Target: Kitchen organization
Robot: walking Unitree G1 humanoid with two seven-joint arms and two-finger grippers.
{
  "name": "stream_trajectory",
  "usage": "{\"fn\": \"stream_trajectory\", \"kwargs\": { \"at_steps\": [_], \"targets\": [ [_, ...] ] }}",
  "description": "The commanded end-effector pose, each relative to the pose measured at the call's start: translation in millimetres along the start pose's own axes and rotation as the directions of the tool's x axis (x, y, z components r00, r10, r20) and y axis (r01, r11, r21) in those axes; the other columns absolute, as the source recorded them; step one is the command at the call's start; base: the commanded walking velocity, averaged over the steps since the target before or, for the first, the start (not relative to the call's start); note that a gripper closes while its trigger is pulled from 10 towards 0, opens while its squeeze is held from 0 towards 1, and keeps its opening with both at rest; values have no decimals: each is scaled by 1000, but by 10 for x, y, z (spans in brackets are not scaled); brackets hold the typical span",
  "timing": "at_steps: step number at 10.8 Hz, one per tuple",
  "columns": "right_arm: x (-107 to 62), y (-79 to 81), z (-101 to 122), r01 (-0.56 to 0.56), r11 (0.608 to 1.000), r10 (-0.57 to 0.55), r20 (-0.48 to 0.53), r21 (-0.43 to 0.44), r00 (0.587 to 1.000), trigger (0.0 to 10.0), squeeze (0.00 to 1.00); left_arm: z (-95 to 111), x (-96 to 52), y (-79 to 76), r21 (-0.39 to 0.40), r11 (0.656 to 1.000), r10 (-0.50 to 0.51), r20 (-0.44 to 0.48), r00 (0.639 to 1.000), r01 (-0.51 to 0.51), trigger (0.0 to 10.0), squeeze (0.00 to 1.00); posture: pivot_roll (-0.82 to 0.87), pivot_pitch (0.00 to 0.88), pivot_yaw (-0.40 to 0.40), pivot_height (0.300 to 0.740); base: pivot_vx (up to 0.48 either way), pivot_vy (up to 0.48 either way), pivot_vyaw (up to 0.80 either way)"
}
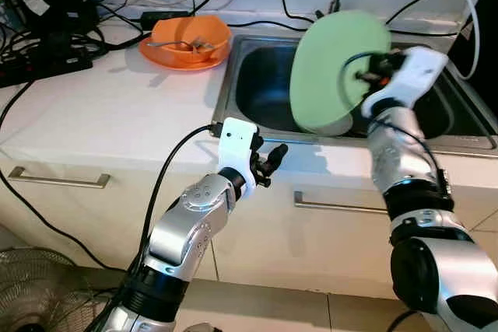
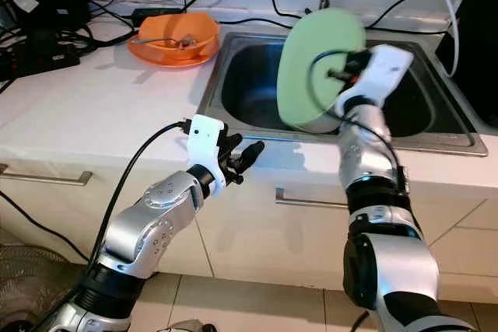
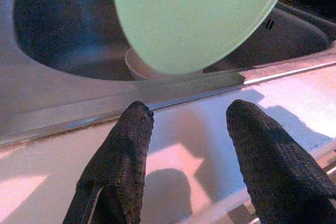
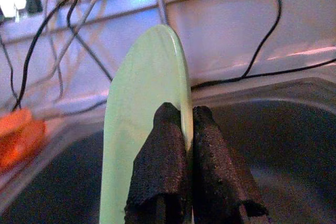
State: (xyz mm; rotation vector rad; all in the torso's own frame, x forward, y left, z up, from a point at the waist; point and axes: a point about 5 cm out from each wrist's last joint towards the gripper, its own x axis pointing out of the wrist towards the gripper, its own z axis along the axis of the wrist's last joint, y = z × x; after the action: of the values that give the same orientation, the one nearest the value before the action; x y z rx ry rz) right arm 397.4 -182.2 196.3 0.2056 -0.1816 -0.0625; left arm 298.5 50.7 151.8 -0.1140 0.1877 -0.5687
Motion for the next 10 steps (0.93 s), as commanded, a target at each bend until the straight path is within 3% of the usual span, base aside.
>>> {"fn": "stream_trajectory", "kwargs": {
  "at_steps": [1,3,4,10],
  "targets": [
    [77,57,157,-36,997,40,55,-70,998,10000,0,15,-29,-32,18,1000,-6,-4,1000,7,10000,0,132,0,22,740,0,0,0],
    [89,188,71,-111,966,118,15,-234,993,10000,0,33,-63,-54,40,999,-10,-8,1000,10,10000,0,144,0,15,740,0,0,0],
    [79,224,5,-130,954,131,-14,-270,991,10000,0,36,-73,-57,49,999,-7,-10,1000,7,10000,0,152,0,12,740,0,0,0],
    [-49,470,-364,-272,892,224,-170,-361,960,10000,0,41,-138,-37,70,997,29,-19,999,-28,10000,0,186,0,1,740,0,0,0]
  ]
}}
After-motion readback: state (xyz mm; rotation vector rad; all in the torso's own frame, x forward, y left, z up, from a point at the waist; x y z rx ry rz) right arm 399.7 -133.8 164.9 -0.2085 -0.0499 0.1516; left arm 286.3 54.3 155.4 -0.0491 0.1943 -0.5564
